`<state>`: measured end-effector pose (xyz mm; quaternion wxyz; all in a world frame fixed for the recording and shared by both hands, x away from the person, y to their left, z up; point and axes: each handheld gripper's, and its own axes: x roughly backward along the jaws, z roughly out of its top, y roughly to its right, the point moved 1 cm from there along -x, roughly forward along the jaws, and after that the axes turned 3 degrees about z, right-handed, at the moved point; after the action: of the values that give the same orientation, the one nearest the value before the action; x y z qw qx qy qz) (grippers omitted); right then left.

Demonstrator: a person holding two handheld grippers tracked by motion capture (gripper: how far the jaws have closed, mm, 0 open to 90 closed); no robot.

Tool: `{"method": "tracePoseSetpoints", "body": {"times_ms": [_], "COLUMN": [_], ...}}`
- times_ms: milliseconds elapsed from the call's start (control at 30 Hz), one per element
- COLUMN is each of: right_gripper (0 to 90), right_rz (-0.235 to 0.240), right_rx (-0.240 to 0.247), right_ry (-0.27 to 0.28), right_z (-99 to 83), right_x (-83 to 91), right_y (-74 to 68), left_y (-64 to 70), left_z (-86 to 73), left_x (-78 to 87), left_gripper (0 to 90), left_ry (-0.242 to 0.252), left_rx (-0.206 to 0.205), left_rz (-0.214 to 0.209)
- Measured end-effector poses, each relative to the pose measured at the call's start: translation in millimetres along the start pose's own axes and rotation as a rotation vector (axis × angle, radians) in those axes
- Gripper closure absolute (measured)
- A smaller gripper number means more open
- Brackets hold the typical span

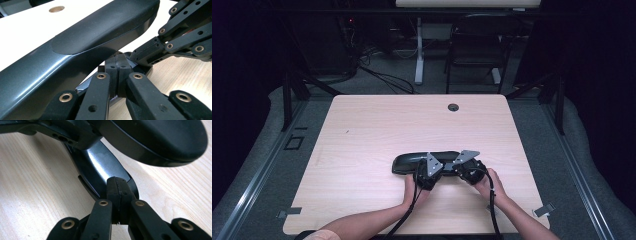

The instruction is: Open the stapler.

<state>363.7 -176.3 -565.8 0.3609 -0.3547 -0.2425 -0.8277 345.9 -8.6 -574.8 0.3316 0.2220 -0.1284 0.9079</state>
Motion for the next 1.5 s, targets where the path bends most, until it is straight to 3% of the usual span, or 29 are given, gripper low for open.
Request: {"method": "tracePoseSetpoints", "body": {"times_ms": [800,833,867,900,933,967,1033,1500], "right_gripper": [90.0,90.0,90.0,90.0,90.0,90.0,90.0,90.0], "right_rz": [-0.015,-0.011,-0.011,-0.011,-0.011,-0.006,-0.008,-0.005], "right_rx": [-0.006,-0.002,-0.002,-0.006,-0.006,-0.006,-0.01,-0.009], "right_ry": [0.011,0.009,0.009,0.011,0.011,0.015,0.02,0.023], "right_z": [-0.6,-1.0,-1.0,-1.1,-1.1,-1.2,-1.2,-1.4], "right_x": [-0.9,-0.5,-0.5,-0.6,-0.6,-1.0,-0.9,-0.8], "right_y": [-2.1,-1.4,-1.4,-1.5,-1.5,-1.7,-1.5,-1.5], "left_y": [3.7,4.2,4.2,3.0,0.6,-6.9,-12.0,-15.5], "left_z": [-0.2,3.3,3.3,11.0,17.4,28.3,32.5,33.7], "left_x": [-7.7,-2.9,-2.9,1.0,4.3,9.7,13.9,17.4], "left_gripper": [90.0,90.0,90.0,90.0,90.0,90.0,90.0,90.0], "left_ry": [0.058,0.119,0.119,0.164,0.191,0.211,0.23,0.204], "left_rx": [0.014,0.012,0.012,-0.019,-0.017,0.023,0.036,0.045], "left_rz": [-0.023,0.001,0.001,0.017,0.02,0.029,0.038,0.018]}}
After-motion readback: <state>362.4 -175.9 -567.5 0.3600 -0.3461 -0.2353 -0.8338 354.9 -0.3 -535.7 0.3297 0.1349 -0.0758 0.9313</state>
